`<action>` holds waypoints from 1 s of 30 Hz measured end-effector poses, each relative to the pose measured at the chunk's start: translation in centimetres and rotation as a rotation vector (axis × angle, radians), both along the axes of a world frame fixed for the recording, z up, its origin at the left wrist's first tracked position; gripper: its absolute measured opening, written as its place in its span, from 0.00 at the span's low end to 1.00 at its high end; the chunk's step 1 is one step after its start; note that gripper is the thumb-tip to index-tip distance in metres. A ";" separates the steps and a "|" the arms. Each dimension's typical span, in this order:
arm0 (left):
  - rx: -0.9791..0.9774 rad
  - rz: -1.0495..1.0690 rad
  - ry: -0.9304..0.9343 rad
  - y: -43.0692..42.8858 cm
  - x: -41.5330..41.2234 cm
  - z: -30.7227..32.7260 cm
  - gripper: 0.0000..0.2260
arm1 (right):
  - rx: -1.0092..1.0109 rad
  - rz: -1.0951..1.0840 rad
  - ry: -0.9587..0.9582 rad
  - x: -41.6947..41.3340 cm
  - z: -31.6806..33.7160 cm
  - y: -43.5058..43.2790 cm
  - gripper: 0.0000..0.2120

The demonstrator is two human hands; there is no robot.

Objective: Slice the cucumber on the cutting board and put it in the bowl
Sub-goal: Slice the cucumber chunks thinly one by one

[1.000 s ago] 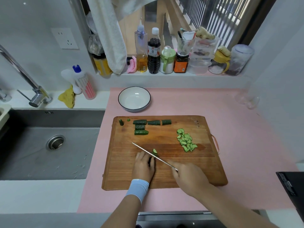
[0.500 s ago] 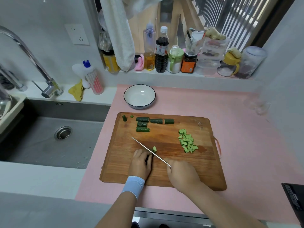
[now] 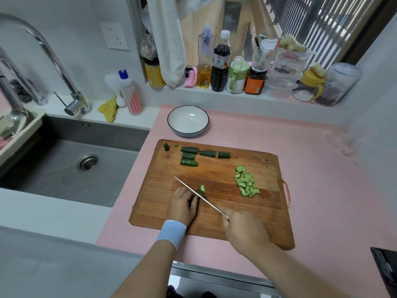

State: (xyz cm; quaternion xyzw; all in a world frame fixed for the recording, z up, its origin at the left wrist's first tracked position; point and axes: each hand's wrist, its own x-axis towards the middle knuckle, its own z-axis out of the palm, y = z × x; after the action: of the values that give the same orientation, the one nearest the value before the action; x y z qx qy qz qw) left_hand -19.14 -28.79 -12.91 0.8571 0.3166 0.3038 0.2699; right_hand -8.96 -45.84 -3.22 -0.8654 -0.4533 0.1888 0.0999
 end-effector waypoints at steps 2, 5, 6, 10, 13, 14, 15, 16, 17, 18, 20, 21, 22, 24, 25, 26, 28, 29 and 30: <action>0.002 -0.005 -0.009 0.0 0.0 0.1 0.09 | -0.005 -0.009 0.001 0.0 0.0 0.3 0.17; 0.005 -0.009 -0.016 0.0 0.0 0.0 0.08 | -0.031 -0.009 0.009 0.0 -0.1 1.4 0.14; 0.005 -0.010 -0.014 0.0 -0.1 -0.1 0.08 | -0.034 -0.010 0.017 0.0 -0.2 1.8 0.14; 0.026 -0.009 -0.007 -0.2 -0.3 -0.3 0.06 | -0.014 -0.008 0.038 0.1 -0.6 2.7 0.14; 0.052 -0.023 -0.016 -0.3 -0.4 -0.1 0.07 | 0.002 0.009 0.015 -0.1 -0.6 2.5 0.15; 0.052 -0.023 -0.018 -0.3 -0.4 -0.1 0.08 | 0.009 0.006 0.006 -0.2 -0.6 2.5 0.16; 0.053 -0.020 -0.018 -0.2 -0.4 -0.1 0.08 | 0.014 0.003 0.001 -0.2 -0.5 2.4 0.17; 0.055 -0.020 -0.018 -0.2 -0.4 -0.2 0.08 | 0.017 -0.001 0.000 -0.3 -0.4 2.4 0.18; 0.057 -0.023 -0.022 -0.1 -0.4 -0.2 0.08 | 0.021 -0.003 0.000 -0.4 -0.3 2.2 0.18; 0.056 -0.024 -0.029 -0.1 -0.4 -0.2 0.07 | 0.028 -0.006 0.005 -0.6 -0.2 2.0 0.18; 0.045 -0.021 -0.044 -0.1 -0.4 -0.2 0.08 | 0.040 -0.002 0.004 -0.7 0.0 1.4 0.18; 0.041 -0.017 -0.048 -0.1 -0.4 -0.1 0.08 | 0.039 0.003 -0.004 -0.6 0.1 1.1 0.18; 0.040 -0.014 -0.049 -0.1 -0.4 0.0 0.09 | 0.034 0.008 -0.009 -0.6 0.2 0.8 0.17; 0.037 -0.015 -0.044 -0.2 -0.4 0.1 0.09 | 0.025 0.013 -0.004 -0.4 0.3 0.3 0.17; 0.037 -0.017 -0.043 -0.2 -0.5 0.1 0.09 | 0.026 0.011 0.001 -0.3 0.4 0.1 0.17; 0.035 -0.019 -0.039 -0.2 -0.5 0.1 0.09 | 0.029 0.008 0.007 -0.2 0.3 0.0 0.17; 0.024 -0.017 -0.026 -0.1 -0.5 -0.1 0.08 | 0.026 0.006 0.012 0.0 0.1 -0.1 0.16; 0.018 -0.015 -0.021 0.0 -0.5 -0.1 0.07 | 0.019 0.008 0.013 0.0 0.0 -0.1 0.15; 0.012 -0.013 -0.018 0.0 -0.4 -0.2 0.06 | 0.012 0.007 0.018 0.1 -0.1 0.0 0.15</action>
State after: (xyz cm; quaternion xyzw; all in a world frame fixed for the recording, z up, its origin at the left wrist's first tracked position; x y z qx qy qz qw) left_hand -19.58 -28.80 -13.09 0.8579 0.3068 0.3117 0.2696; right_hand -8.88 -45.82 -3.33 -0.8614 -0.4566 0.1944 0.1087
